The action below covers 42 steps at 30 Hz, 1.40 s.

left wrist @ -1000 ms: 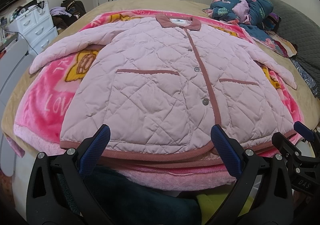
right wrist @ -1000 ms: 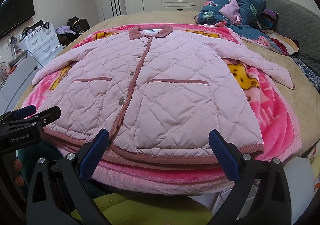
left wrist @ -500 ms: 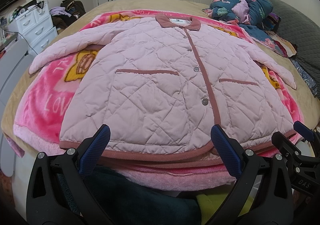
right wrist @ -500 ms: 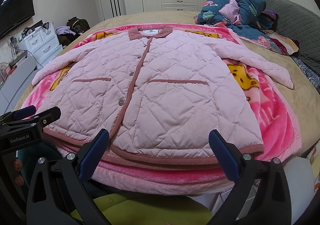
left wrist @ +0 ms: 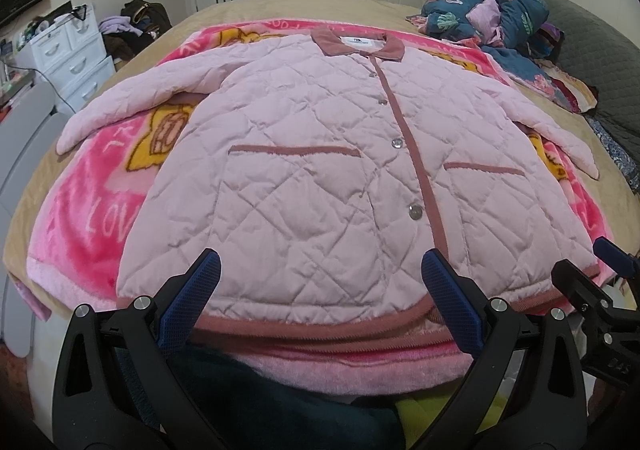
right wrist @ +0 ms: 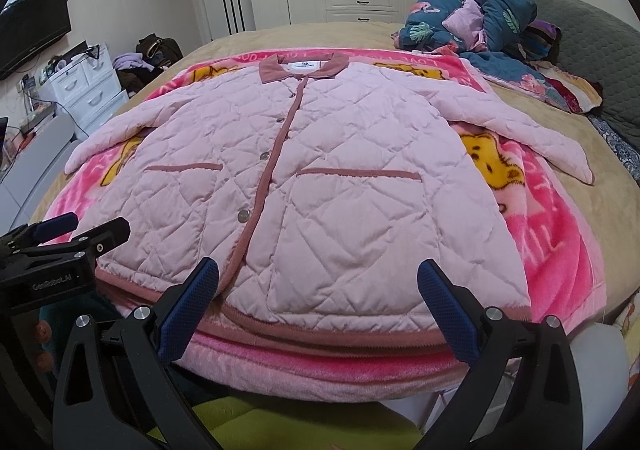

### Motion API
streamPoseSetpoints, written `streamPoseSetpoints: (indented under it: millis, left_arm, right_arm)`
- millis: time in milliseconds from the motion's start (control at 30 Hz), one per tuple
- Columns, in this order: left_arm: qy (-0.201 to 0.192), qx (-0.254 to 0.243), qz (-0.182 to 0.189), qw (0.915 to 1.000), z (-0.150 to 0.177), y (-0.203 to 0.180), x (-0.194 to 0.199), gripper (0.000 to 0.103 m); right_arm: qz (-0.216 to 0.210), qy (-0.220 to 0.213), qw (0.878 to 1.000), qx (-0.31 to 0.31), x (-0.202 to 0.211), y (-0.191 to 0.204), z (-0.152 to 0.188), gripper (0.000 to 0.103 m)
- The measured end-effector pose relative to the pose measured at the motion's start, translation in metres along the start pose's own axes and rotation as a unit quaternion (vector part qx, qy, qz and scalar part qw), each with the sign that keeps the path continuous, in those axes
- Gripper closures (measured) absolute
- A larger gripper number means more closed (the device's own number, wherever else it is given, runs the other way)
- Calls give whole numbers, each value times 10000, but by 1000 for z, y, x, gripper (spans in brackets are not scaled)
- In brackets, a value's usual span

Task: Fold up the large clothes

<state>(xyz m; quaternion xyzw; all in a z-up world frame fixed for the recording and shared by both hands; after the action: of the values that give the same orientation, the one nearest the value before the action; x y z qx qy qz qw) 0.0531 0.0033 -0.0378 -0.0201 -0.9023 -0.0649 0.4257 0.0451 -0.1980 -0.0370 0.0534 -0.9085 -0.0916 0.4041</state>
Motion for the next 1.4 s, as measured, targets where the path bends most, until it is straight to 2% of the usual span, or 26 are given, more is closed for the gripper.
streamPoseSetpoints:
  millis: [400, 633, 767, 967, 1400]
  left_arm:
    - [5, 13, -68, 10000, -42, 5, -28, 9]
    - [11, 118, -50, 9999, -75, 7, -48, 9]
    - [-16, 165, -4, 9999, -96, 6, -56, 9]
    - [2, 173, 78, 9998, -120, -1, -71, 9]
    - [66, 25, 122, 9999, -166, -23, -101, 9]
  right_arm:
    - [-116, 62, 9999, -29, -30, 1, -38, 4]
    - [-284, -123, 9994, -167, -46, 0, -78, 4]
    - [-421, -89, 9986, -308, -58, -3, -99, 4]
    - [-491, -79, 9976, -490, -77, -15, -127, 4]
    - [-329, -56, 9957, -867, -113, -59, -176, 4]
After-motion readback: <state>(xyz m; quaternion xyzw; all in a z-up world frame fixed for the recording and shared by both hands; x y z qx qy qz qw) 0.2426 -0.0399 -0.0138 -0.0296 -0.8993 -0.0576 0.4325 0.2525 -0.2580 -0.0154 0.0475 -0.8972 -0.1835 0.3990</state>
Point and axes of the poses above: each gripper's, at about its wrist camera, not at the fingertips, and x roughly against the way its jaws point, y to its left, z to its underside, the point moved 6 cm from there along -x, roughly the way its jaws point, and after that the axes turned 11 degrees about -x, right-handed, at the moved point
